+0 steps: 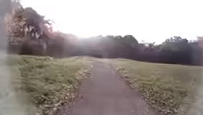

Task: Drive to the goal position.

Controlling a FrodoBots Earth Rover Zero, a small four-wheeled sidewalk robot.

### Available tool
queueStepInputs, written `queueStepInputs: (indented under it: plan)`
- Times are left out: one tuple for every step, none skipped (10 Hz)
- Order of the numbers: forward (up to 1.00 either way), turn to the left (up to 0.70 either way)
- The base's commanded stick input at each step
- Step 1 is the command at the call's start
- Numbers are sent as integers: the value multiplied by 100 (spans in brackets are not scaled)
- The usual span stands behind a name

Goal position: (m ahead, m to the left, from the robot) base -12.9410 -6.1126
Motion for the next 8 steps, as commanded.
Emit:
queueStepInputs:
  plan:
    - [85,0]
    - [85,0]
    - [85,0]
    - [85,0]
    - [85,0]
    - [85,0]
    - [85,0]
    - [85,-1]
